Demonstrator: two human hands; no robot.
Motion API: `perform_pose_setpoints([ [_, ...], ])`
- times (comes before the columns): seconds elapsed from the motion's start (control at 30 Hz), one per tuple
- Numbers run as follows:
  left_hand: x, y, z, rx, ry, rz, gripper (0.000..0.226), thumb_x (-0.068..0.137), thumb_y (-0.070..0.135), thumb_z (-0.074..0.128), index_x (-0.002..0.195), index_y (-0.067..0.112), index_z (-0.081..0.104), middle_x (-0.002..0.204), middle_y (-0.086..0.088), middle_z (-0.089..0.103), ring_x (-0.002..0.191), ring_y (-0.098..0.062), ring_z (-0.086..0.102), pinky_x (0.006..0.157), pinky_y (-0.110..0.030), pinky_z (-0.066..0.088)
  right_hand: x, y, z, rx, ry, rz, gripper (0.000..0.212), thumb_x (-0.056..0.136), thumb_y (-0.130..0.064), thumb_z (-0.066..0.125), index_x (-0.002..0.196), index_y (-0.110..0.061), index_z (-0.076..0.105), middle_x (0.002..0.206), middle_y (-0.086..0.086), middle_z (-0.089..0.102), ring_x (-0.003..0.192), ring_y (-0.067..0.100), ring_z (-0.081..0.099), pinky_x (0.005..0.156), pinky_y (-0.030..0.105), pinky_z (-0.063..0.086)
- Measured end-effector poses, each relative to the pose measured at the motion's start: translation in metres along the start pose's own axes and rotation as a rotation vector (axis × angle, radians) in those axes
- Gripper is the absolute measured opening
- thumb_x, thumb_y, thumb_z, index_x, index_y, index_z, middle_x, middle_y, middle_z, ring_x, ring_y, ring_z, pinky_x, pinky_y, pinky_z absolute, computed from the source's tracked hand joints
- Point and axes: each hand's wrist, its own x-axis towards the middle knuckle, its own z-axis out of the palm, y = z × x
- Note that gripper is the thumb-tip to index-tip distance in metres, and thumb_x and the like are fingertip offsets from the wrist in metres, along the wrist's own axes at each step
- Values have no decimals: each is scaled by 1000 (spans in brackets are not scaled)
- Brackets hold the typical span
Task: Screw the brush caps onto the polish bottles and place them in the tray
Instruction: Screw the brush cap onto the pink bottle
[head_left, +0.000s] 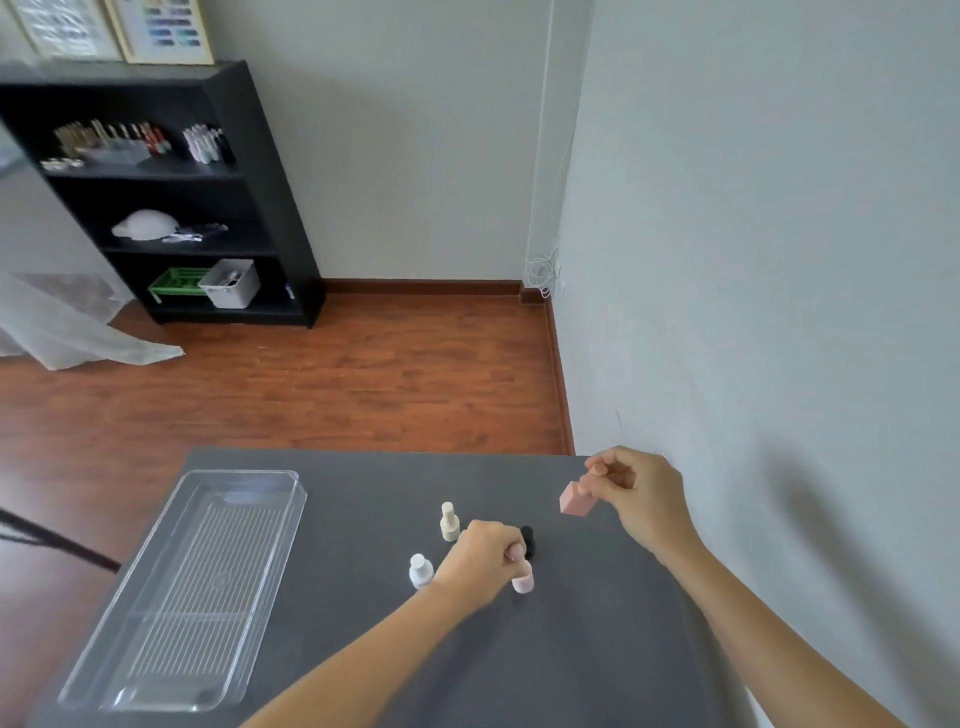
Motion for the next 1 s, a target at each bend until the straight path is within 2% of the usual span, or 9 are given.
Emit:
perform_pose_setpoints([
  [0.03, -5, -4, -11, -44, 47, -17, 14, 80, 15, 49, 70, 20, 58, 68, 25, 70, 73, -19, 45, 86, -22, 39, 4, -7, 6, -4, -20, -24, 14, 73, -11, 78, 69, -21, 68, 78, -10, 73, 74, 11, 69, 71, 16, 47],
  [0.07, -10, -9, -22, -105, 97, -19, 13, 79, 16, 52, 69, 20, 59, 60, 28, 65, 68, -17, 46, 81, -25, 44, 8, -15, 13, -5, -37, -47, 16, 72, -12, 78, 67, -23, 67, 76, -11, 73, 71, 8, 68, 66, 9, 44],
  [0.13, -23, -21, -48, -203, 203, -12, 8, 77, 16, 58, 70, 15, 62, 57, 27, 64, 56, -14, 47, 57, -25, 45, 17, -33, 32, 2, -86, -91, 16, 72, -14, 78, 67, -24, 68, 74, -11, 73, 67, 0, 65, 62, 6, 43],
  [0.17, -30, -30, -62, -223, 260, -13, 6, 77, 16, 61, 72, 15, 64, 59, 23, 66, 55, -15, 51, 53, -29, 46, 20, -43, 42, 4, -118, -114, 14, 73, -14, 78, 68, -24, 69, 72, -11, 72, 68, -1, 65, 62, 6, 43],
  [0.23, -45, -52, -89, -230, 387, -22, 4, 77, 17, 66, 73, 16, 67, 62, 13, 68, 57, -10, 57, 59, -32, 51, 27, -64, 69, 7, -185, -163, 11, 73, -14, 79, 72, -21, 71, 71, -12, 71, 69, -1, 66, 64, 8, 45],
  [0.4, -79, -115, -147, -222, 599, -107, 10, 76, 14, 74, 70, 19, 69, 60, 13, 64, 54, 1, 54, 54, -9, 40, 32, -113, 144, 32, -310, -246, 10, 71, -11, 81, 77, -16, 75, 70, -8, 72, 68, 1, 66, 68, 7, 48],
  [0.53, -97, -172, -191, -179, 700, -200, 10, 76, 11, 74, 68, 14, 68, 62, 8, 66, 56, -8, 56, 58, -19, 46, 29, -145, 215, 52, -380, -238, 9, 74, -8, 79, 82, -12, 76, 65, -8, 72, 65, -1, 65, 70, 8, 48],
  [0.7, -93, -236, -224, -130, 692, -264, 7, 77, 8, 72, 70, 8, 71, 70, 1, 71, 71, -24, 66, 66, -37, 53, 29, -167, 297, 36, -391, -196, 10, 77, -6, 77, 87, -7, 76, 62, -13, 69, 60, -13, 59, 68, 4, 43],
  [1.0, -50, -298, -230, -119, 542, -249, 8, 80, 7, 67, 78, 7, 74, 75, -4, 71, 66, -18, 59, 56, -24, 44, 34, -168, 386, -123, -343, -111, 1, 81, -3, 69, 80, -2, 70, 73, 5, 71, 66, 13, 58, 69, 20, 47],
])
